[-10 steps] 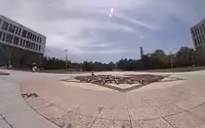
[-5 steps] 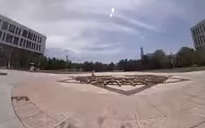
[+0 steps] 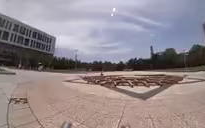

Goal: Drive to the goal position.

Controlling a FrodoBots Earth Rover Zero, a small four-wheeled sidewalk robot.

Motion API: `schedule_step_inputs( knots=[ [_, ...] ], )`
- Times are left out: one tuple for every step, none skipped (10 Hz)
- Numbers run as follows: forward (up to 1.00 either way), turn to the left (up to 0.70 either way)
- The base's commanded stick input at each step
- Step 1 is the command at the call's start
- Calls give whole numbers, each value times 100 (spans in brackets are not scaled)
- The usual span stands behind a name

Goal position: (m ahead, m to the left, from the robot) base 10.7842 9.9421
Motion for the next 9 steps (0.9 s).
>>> schedule_step_inputs(
  knots=[
    [70, 35],
    [70, 32],
    [70, 20],
    [70, 2],
    [70, 1],
    [70, 0],
    [70, 0],
    [70, 0],
    [70, 0]
  ],
)
